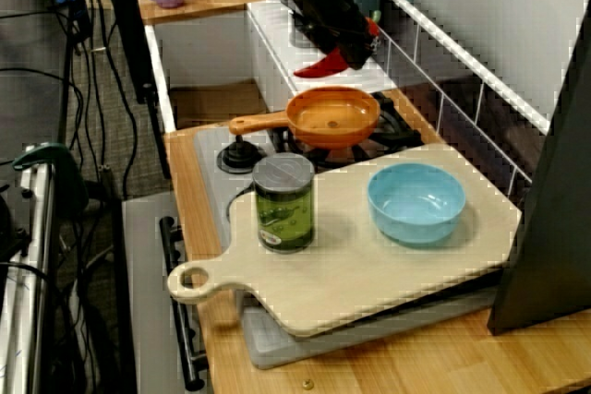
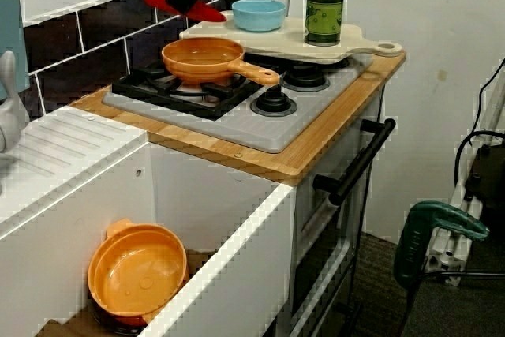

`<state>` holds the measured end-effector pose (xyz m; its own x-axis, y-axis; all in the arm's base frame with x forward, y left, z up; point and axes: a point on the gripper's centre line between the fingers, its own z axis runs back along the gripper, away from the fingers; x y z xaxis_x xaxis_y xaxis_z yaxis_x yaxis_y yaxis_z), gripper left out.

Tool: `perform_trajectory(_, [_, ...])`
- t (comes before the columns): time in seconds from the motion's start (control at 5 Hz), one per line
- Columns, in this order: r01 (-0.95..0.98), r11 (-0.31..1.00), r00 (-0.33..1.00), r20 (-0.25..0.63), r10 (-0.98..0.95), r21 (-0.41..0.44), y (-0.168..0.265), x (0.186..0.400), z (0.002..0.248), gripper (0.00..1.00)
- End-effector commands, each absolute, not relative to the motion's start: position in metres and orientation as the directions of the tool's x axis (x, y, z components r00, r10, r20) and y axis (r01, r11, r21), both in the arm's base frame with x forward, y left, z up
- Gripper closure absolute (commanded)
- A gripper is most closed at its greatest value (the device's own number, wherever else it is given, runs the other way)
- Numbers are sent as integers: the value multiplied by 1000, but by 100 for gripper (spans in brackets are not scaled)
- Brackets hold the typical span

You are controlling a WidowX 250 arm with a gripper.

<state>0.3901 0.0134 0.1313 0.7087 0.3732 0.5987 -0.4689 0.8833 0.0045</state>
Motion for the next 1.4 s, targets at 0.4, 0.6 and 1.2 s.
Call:
perform_trajectory(0.4, [-284, 958, 688, 688, 231, -38, -47, 387, 194, 100])
perform_trajectory(0.6, [-254, 966, 683, 700, 209, -40, -61, 385, 198, 100])
perform_trajectory(1.2, [-163, 985, 699, 698, 154, -55, -105, 376, 188, 100])
